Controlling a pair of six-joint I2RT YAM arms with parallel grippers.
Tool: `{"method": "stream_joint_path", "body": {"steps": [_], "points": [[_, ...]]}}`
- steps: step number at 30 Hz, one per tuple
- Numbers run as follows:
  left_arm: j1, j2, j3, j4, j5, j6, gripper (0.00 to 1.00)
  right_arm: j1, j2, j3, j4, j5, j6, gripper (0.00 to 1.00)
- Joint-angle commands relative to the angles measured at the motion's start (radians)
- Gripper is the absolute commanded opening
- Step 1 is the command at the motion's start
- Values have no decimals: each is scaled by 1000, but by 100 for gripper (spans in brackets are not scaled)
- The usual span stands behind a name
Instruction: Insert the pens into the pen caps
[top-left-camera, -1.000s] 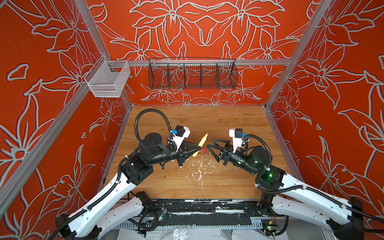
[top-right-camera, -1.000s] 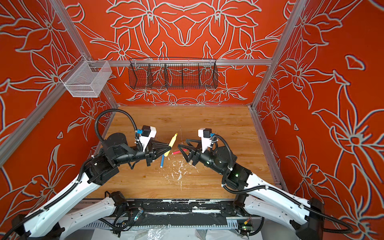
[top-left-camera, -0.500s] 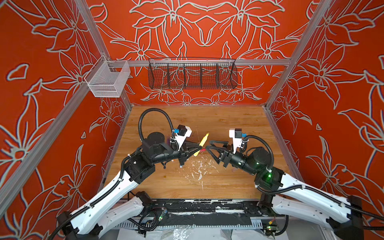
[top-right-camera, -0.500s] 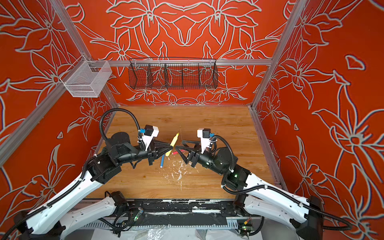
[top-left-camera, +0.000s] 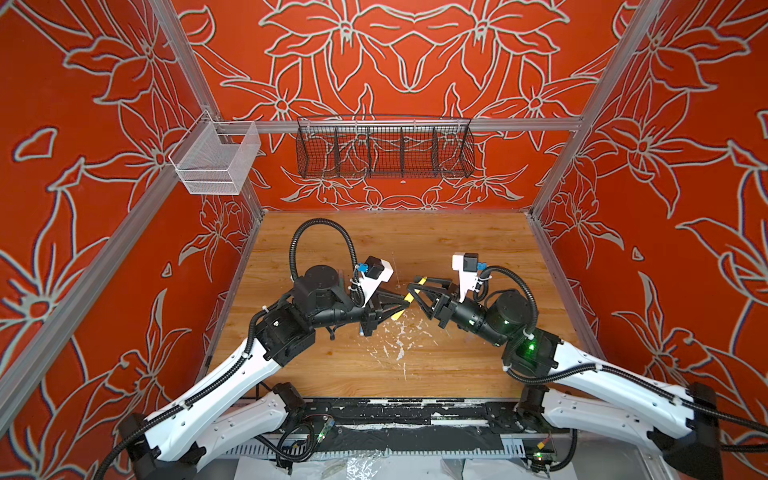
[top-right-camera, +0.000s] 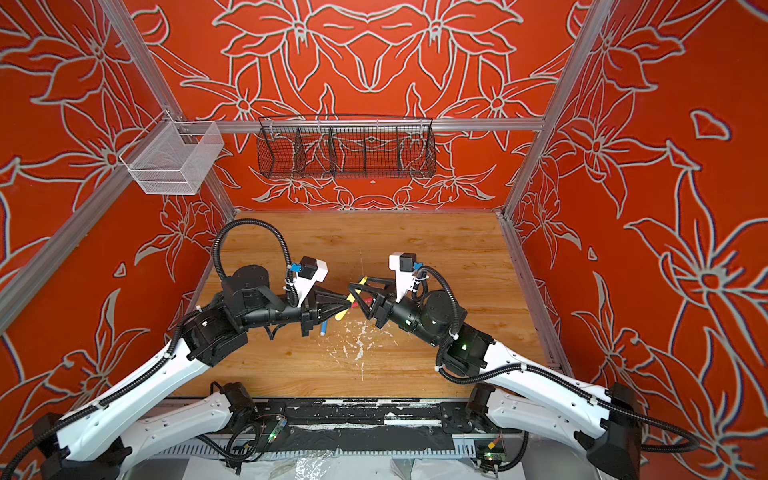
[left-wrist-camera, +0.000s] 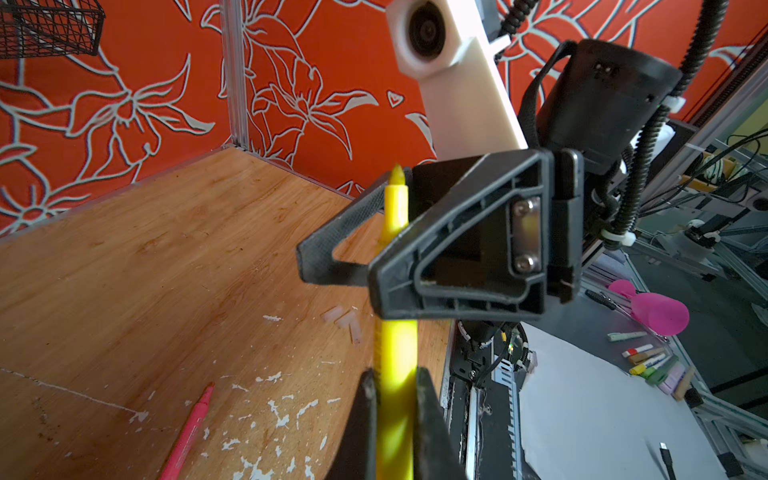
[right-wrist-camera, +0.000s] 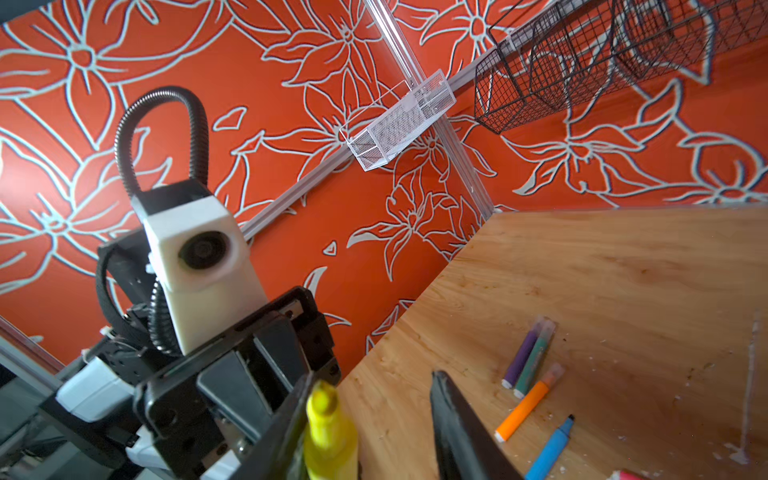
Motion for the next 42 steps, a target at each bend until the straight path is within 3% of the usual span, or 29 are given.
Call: {"method": "stream_joint_path", "body": {"steps": [1,9,13,16,21,29,34,38,40,42], "points": [[-16,-5,12,23,56,37,0,-3,16,30,21,25,10,37],[-20,25,21,24,62,41,0,-2,34,17,40,14,67,1],[-20,38,14,47,80,37,24,-2,32,6,43,30,85,0],[-20,57,25,42,80,34,36,-2,23,-2,51,32,84,0],[-21,68,29,33,78,48,47,0,25,2,60,23,86,0],[-23,85,41,24,85,61,35,1,22,1,63,24,79,0],[-26,141,51,15,73,78,3,1,27,-6,68,29,78,0],[-25,144,47,32,-77,48,0,1,-3,-1,-10,56,59,45],[-25,141,50,26,-180,24,0,1,-40,19,-173,131,54,54],[-25,131,43,27,-276,5,0,1,-82,24,-365,248,66,56]]}}
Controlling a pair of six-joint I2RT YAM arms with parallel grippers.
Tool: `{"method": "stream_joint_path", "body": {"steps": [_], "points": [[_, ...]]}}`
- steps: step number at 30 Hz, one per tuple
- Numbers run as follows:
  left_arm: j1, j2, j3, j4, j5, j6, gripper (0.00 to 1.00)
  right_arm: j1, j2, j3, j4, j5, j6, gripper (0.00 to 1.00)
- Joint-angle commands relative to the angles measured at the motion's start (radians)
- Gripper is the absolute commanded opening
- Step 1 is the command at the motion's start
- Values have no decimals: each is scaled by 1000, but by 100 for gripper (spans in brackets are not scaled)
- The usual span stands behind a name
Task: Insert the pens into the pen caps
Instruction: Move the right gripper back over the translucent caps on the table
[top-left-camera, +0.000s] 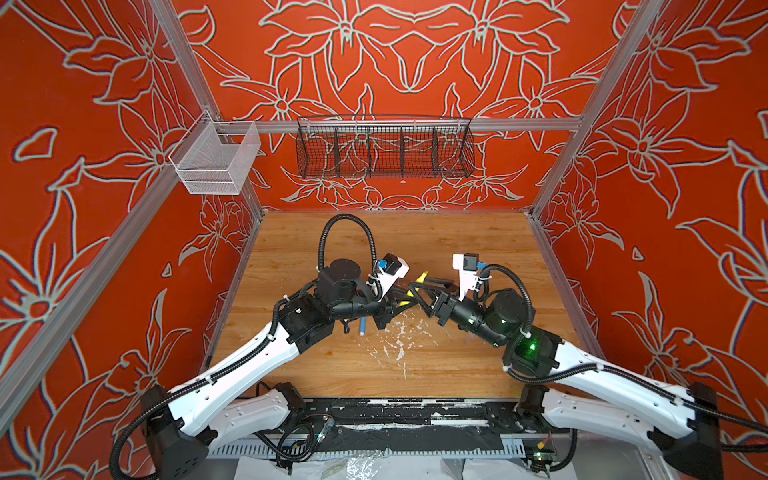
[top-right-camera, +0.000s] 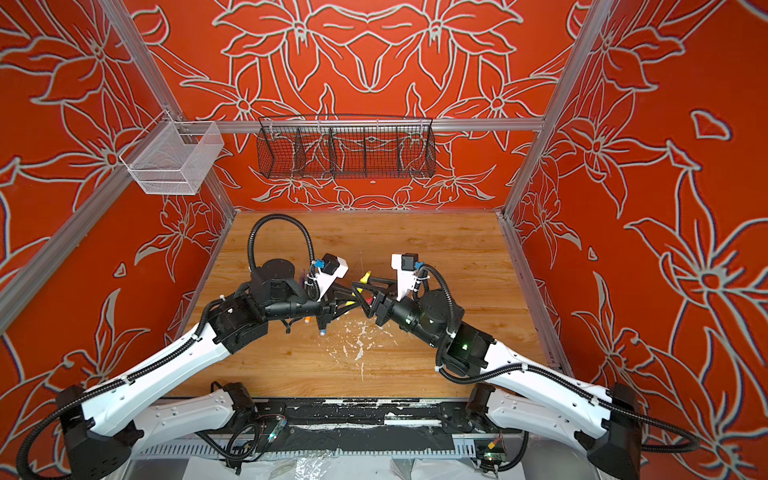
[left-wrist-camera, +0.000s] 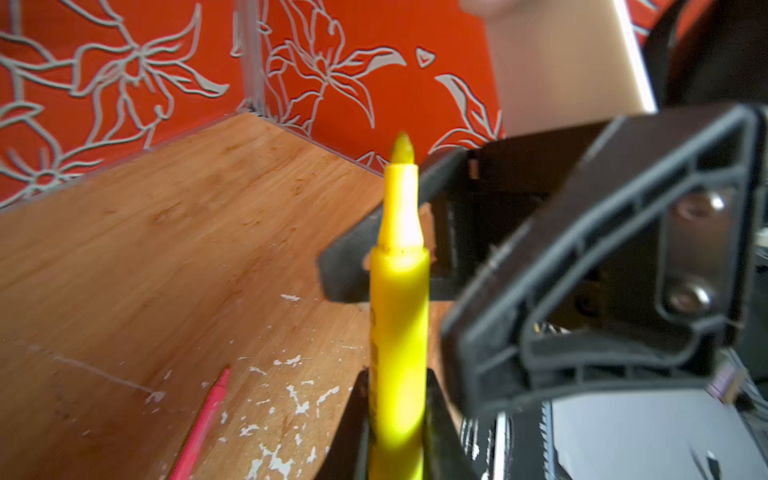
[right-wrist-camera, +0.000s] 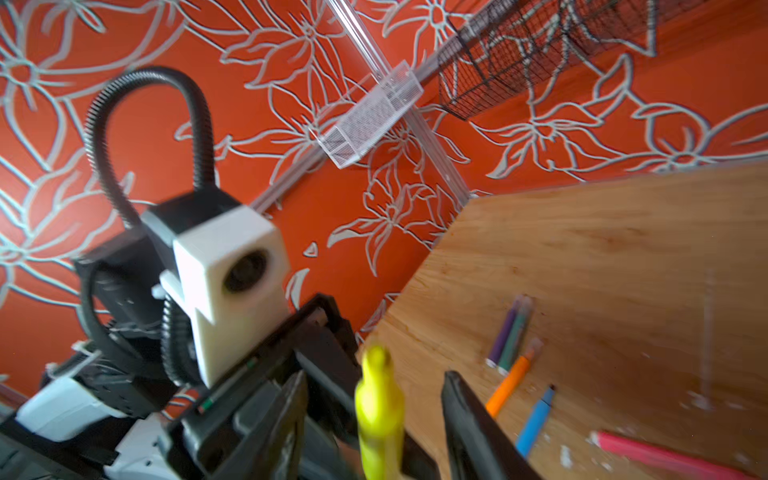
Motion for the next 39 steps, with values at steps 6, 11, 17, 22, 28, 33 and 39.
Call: {"method": "stream_joint_path", "body": {"steps": [6,11,17,22,28,33,39], "points": [[-1,-41,-17,48,-313,-72,0,-2,-203,-47,-667,404,81,56],[-1,-89,-40,52,-352,-91,0,-3,-274,-84,-910,565,175,56],[-1,-119,-31,7,-355,-115,0,-12,-219,-86,-1002,597,183,54],[-1,-146,-44,-7,-340,-120,0,-47,-102,-69,-989,550,160,54],[-1,-182,-58,-20,-325,-116,0,-144,-3,-47,-982,436,121,53],[-1,-189,-59,-22,-314,-114,0,-209,-38,-83,-1003,352,115,51],[-1,-189,-57,-20,-300,-100,0,-238,-141,-178,-991,325,120,55]]}}
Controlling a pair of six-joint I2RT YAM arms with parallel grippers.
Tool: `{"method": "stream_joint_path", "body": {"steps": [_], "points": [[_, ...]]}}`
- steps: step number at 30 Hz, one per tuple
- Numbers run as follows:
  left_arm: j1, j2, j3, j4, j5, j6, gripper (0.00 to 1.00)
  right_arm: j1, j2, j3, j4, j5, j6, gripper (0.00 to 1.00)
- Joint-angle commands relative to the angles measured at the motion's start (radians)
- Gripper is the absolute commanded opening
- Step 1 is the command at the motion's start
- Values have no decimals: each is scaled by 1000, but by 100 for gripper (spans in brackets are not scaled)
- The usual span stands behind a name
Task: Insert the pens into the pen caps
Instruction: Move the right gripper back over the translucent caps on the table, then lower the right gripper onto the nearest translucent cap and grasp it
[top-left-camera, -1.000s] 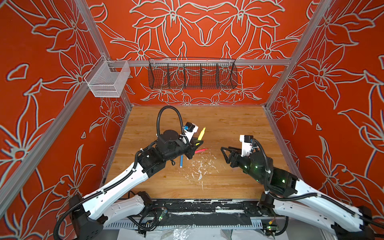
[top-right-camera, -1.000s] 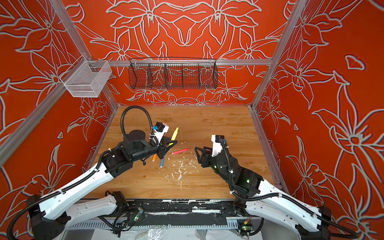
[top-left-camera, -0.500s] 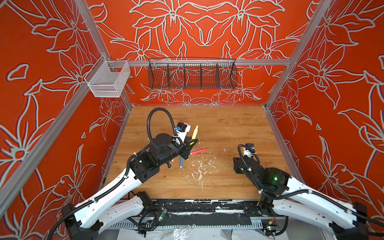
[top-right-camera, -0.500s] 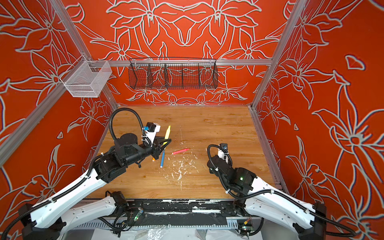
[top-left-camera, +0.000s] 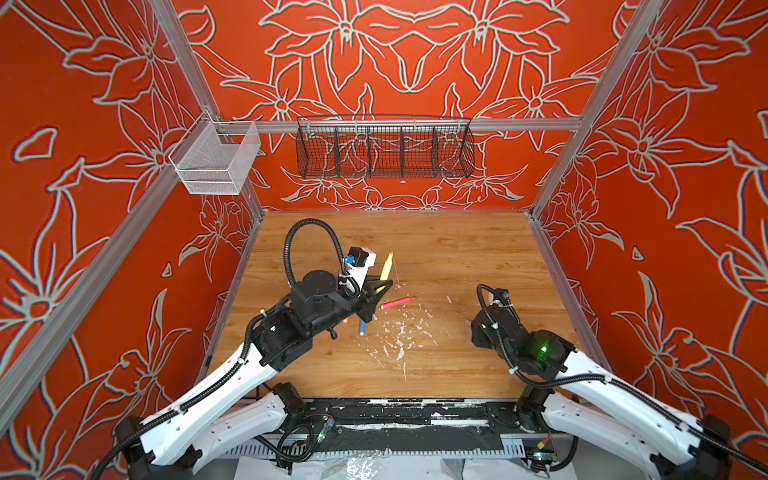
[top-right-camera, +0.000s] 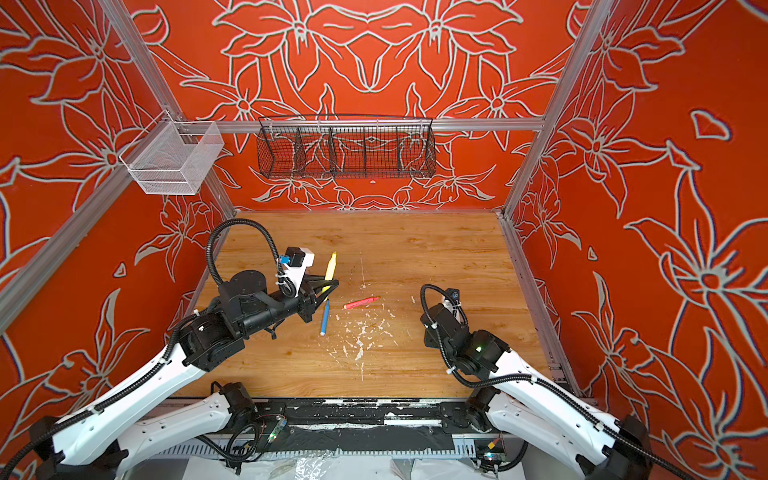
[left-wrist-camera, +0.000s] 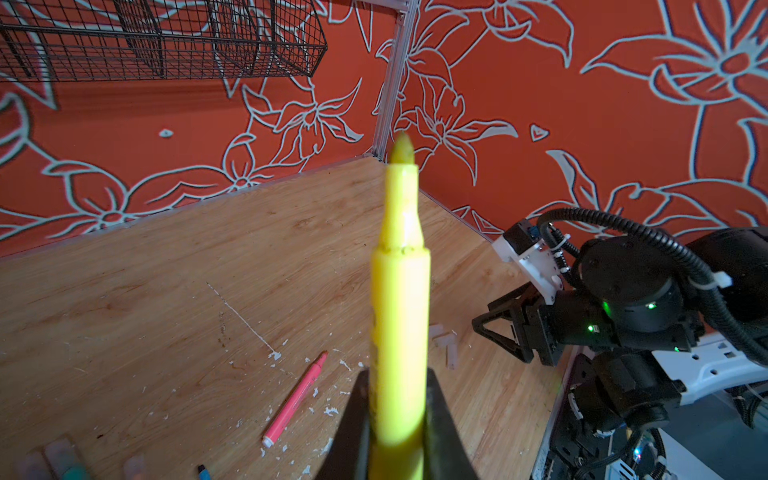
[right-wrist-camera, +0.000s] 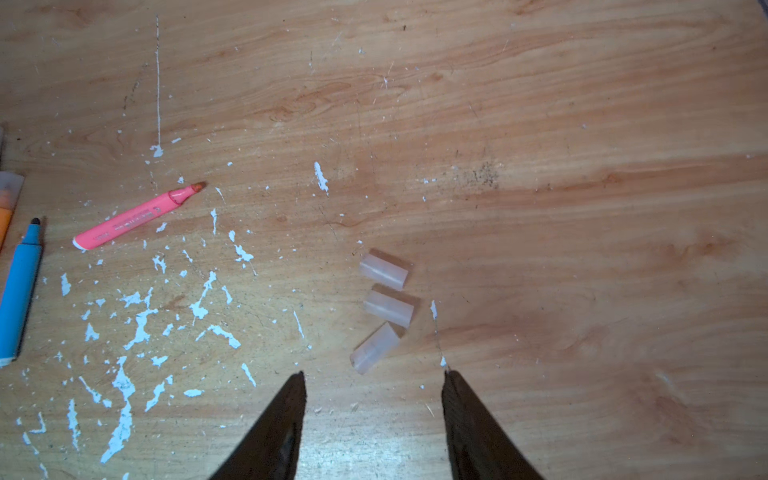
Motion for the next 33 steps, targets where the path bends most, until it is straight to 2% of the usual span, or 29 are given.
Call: {"method": "stream_joint_path", "body": {"steps": [1,9,15,29,33], "points": [[-1,-11,-7,-1,17,15,0,-13,-29,-34,-23,-36,5,55],[-1,-25,-11,-9,18,6,0,-17,7,-61,116,-127,-17,54],[-1,-42,-22,-9,9,3,0,-19,180,5,25,-13,15,48],[-1,-55,-25,-12,16,3,0,-54,331,-5,115,-69,-2,48],[-1,-66,-30,-9,16,3,0,-60,360,3,134,-82,1,51]]}}
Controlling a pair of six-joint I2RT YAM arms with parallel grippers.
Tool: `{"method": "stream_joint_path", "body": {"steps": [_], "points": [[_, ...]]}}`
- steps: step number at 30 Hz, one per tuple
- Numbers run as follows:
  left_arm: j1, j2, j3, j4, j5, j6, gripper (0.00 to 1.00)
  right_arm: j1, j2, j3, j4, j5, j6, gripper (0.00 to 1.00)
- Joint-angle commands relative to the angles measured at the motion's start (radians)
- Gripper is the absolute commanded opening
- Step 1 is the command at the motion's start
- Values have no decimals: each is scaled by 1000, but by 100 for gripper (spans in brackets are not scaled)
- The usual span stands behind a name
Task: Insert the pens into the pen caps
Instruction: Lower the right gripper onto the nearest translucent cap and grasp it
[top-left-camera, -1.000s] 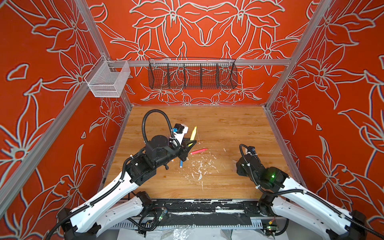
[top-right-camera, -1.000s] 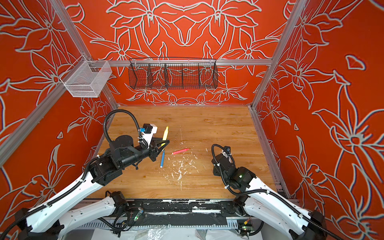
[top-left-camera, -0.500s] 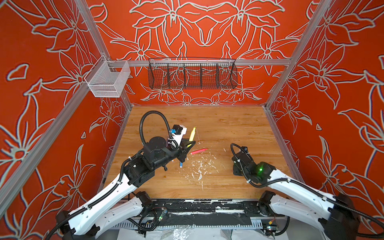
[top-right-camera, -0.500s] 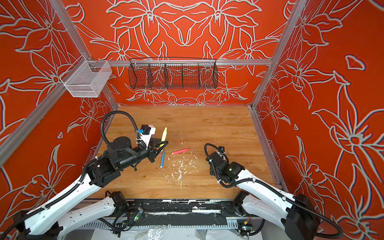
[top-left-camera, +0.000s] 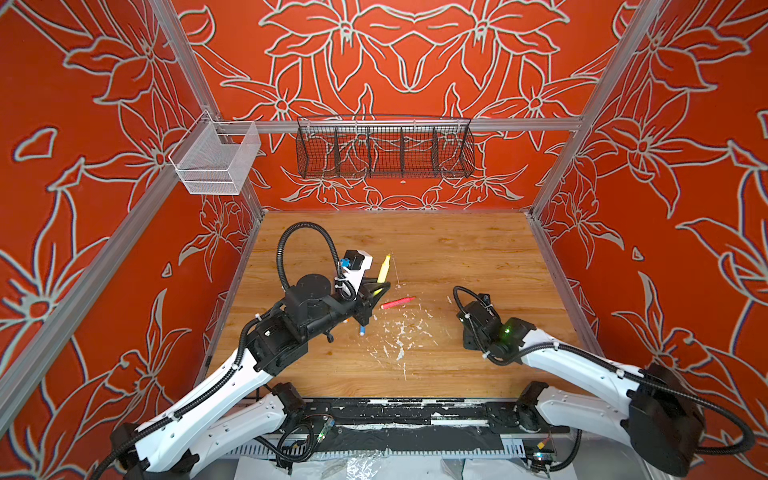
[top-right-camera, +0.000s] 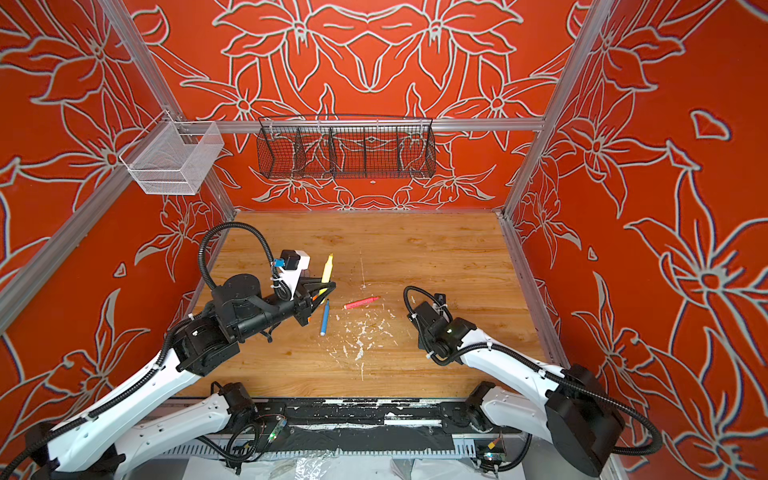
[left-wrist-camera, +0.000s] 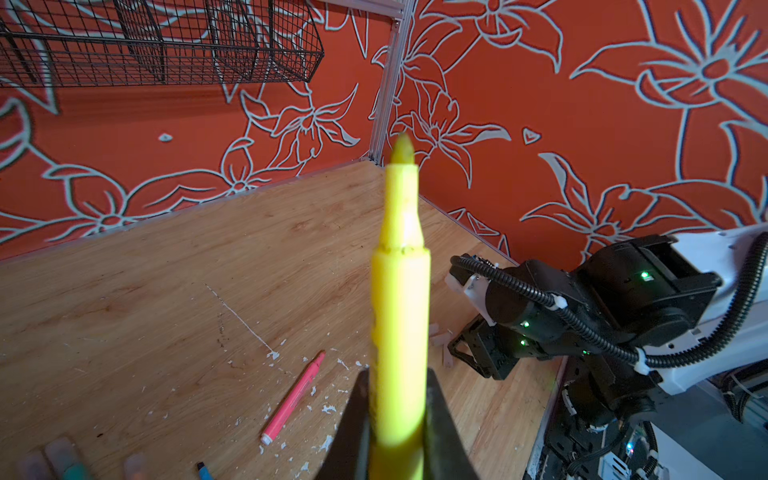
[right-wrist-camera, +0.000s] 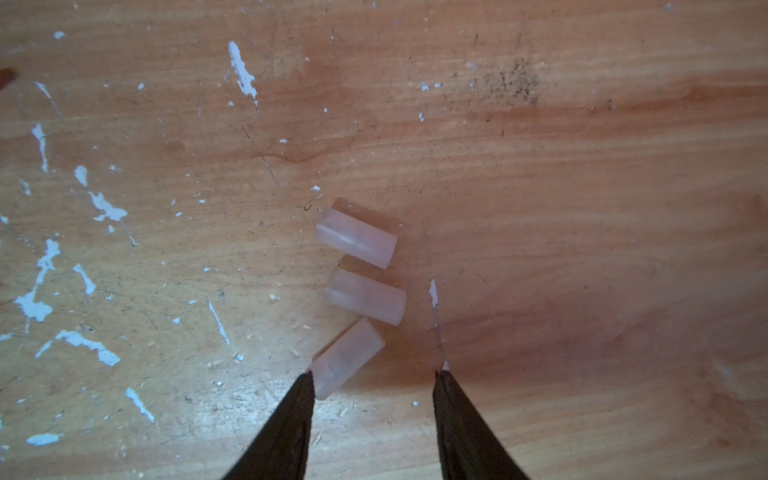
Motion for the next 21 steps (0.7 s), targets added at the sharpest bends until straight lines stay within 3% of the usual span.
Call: {"method": "stream_joint_path", "body": {"steps": [1,12,21], "points": [[-1,-21,-13,-2,10,3,0,-9,21,20,24,-13,11,53],[-1,-24,-12,-2,8,5,0,-41,154,36,47,-13,-2,56],[-2,-42,-19,-5,0,6,0,-59,220,45,46,-41,-11,46]]}}
